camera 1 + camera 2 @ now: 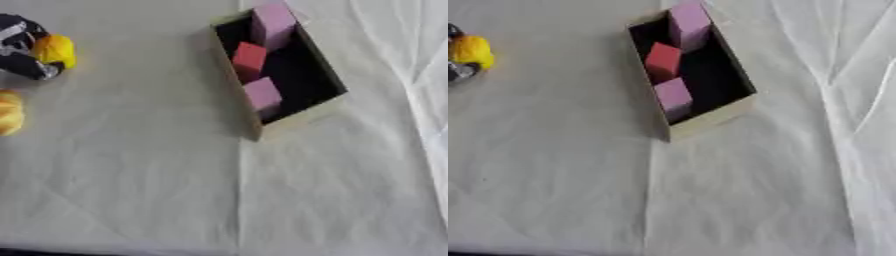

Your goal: Pick up objects on the table and place them in the box.

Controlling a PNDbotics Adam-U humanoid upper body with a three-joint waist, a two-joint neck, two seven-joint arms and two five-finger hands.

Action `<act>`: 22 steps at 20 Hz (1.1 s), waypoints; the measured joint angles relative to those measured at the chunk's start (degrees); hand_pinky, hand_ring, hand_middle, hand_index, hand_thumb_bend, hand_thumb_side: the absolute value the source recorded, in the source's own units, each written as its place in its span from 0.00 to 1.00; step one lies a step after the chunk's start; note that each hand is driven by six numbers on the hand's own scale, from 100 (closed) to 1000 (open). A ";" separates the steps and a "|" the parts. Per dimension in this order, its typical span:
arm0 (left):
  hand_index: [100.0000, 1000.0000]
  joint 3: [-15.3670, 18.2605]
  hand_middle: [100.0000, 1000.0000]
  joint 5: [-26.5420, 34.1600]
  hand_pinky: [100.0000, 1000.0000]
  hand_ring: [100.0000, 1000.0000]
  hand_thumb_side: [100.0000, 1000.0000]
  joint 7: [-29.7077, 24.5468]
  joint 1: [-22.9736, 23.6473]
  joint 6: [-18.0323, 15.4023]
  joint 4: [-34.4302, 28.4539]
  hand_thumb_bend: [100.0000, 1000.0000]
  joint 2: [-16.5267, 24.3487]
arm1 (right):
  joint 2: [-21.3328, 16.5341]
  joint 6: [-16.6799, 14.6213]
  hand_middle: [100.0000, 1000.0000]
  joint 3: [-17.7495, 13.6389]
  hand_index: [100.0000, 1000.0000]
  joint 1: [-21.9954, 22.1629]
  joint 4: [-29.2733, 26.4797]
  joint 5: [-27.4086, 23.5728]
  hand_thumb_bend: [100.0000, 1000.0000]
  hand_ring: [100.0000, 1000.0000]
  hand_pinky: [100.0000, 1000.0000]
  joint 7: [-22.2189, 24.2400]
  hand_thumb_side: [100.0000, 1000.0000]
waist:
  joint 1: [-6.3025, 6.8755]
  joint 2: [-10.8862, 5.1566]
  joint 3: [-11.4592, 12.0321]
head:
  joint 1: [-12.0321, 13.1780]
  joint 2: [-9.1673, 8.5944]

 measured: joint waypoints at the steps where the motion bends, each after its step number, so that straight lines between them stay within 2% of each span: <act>1: 0.63 -0.04 0.59 0.12 0.73 0.66 0.02 -0.21 0.00 -0.07 -0.07 0.05 0.00 | 0.01 0.09 0.73 0.00 0.83 0.19 0.00 0.08 0.00 0.70 0.86 -0.08 0.78 | 0.00 0.00 0.00 | -0.03 0.04; 7: 0.61 -0.29 0.58 1.09 0.72 0.64 0.00 -1.21 -0.70 -0.30 -2.76 0.00 0.01 | 0.01 0.36 0.73 0.00 0.83 0.36 0.00 0.16 0.00 0.70 0.86 -0.29 0.78 | 0.00 0.00 0.20 | -1.07 0.41; 14: 0.60 -2.32 0.58 3.33 0.71 0.64 0.00 -2.13 -5.18 -0.66 -12.14 0.00 -0.45 | -0.28 0.11 0.73 0.00 0.83 -0.09 0.00 -0.10 0.00 0.70 0.86 -0.13 0.77 | 0.03 -0.07 0.19 | -2.29 1.34; 15: 0.60 -2.85 0.59 3.66 0.71 0.64 0.00 -2.51 -5.93 -0.77 -13.62 0.00 -0.89 | -0.46 0.00 0.73 0.00 0.83 -0.36 0.00 -0.18 0.00 0.70 0.86 -0.11 0.85 | 0.03 -0.08 0.12 | -2.35 1.36; 16: 0.60 -3.39 0.58 3.99 0.71 0.64 0.01 -2.94 -6.68 -0.93 -15.05 0.00 -1.35 | -0.71 -0.10 0.73 -0.01 0.83 -0.55 0.00 -0.34 0.00 0.70 0.86 -0.14 0.76 | 0.04 -0.10 0.02 | -2.39 1.40; 19: 0.60 -4.78 0.58 5.24 0.70 0.63 0.03 -4.09 -8.75 -1.17 -18.55 0.00 -3.29 | -1.28 -0.58 0.73 -0.05 0.83 -1.48 0.00 -1.02 0.00 0.70 0.86 -0.18 0.76 | 0.33 -0.48 -0.39 | -2.41 1.77; 22: 0.60 -5.93 0.58 6.67 0.70 0.63 0.05 -4.84 -11.16 -1.00 -20.76 0.00 -6.08 | -1.84 -1.07 0.73 -0.23 0.83 -2.42 0.00 -1.71 0.00 0.71 0.86 -0.17 0.76 | 1.16 -0.68 -0.99 | -2.32 1.80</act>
